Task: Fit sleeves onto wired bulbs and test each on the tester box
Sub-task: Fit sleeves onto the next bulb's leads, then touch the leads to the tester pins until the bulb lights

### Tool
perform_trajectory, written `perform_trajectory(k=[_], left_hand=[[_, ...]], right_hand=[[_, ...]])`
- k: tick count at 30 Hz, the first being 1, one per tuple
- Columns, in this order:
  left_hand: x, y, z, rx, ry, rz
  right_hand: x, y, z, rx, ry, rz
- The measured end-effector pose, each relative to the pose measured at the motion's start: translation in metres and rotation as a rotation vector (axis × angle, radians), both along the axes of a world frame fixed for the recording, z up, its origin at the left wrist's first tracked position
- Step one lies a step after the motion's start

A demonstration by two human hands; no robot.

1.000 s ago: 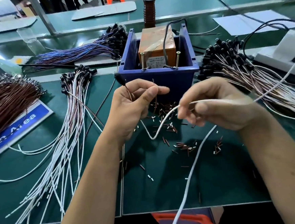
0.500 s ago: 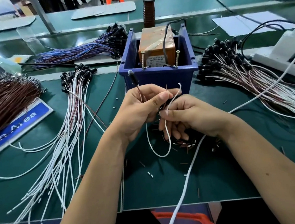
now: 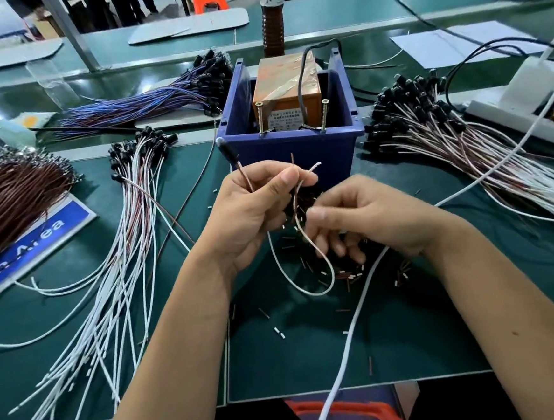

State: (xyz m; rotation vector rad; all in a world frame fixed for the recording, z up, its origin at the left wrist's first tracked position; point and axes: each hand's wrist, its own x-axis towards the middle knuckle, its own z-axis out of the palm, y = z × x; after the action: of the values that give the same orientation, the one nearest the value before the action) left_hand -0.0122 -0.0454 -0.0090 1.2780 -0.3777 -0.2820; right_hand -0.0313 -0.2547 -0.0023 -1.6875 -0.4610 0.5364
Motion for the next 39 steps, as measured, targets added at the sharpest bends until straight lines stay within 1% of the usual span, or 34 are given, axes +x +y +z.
perform_trajectory(k=[2, 4, 6, 8, 11, 15, 19, 21, 23, 24, 26, 28, 30, 32, 36, 39], left_hand=[[0.002, 0.003, -0.003, 0.019, 0.022, 0.04], [0.002, 0.002, -0.004, 0.063, 0.031, 0.061], [0.002, 0.001, -0.004, 0.088, 0.037, 0.069], [0.002, -0.001, -0.005, 0.092, 0.047, 0.073], [0.002, -0.001, -0.006, 0.091, 0.053, 0.093], [0.002, 0.0, -0.006, 0.102, 0.061, 0.113], [0.001, 0.0, -0.006, 0.104, 0.065, 0.079], [0.001, -0.001, -0.005, 0.098, 0.079, 0.085], [0.001, 0.0, -0.004, 0.078, 0.087, 0.109], [0.002, 0.001, -0.004, 0.057, 0.082, 0.117], [0.001, 0.002, -0.003, -0.019, 0.06, 0.111], [-0.002, -0.001, -0.002, -0.11, 0.04, 0.093], [-0.005, -0.007, -0.002, -0.156, 0.026, 0.093], [-0.007, -0.011, -0.002, -0.164, 0.023, 0.105], [-0.008, -0.011, 0.001, -0.155, 0.023, 0.119], [-0.008, -0.008, 0.003, -0.167, -0.004, 0.124]], right_hand=[[0.002, -0.009, 0.002, 0.085, -0.073, -0.187], [0.003, -0.013, 0.002, 0.201, -0.195, -0.367], [0.003, -0.011, 0.001, 0.247, -0.342, -0.452], [0.002, -0.007, 0.0, 0.22, -0.423, -0.477], [0.002, -0.006, 0.0, 0.158, -0.465, -0.496], [-0.001, -0.005, -0.002, 0.085, -0.551, -0.447], [-0.001, -0.002, -0.003, 0.014, -0.617, -0.451], [-0.001, 0.001, -0.002, 0.052, -0.623, -0.474], [-0.002, 0.0, 0.0, 0.149, -0.639, -0.557], [-0.002, -0.002, 0.001, 0.184, -0.642, -0.592], [-0.003, -0.003, 0.002, 0.177, -0.612, -0.592], [-0.005, 0.003, 0.001, 0.151, -0.493, -0.51], [-0.006, 0.014, -0.001, 0.163, -0.352, -0.411], [-0.006, 0.024, -0.003, 0.207, -0.28, -0.378], [-0.006, 0.028, -0.004, 0.306, -0.252, -0.393], [-0.006, 0.025, -0.004, 0.356, -0.213, -0.365]])
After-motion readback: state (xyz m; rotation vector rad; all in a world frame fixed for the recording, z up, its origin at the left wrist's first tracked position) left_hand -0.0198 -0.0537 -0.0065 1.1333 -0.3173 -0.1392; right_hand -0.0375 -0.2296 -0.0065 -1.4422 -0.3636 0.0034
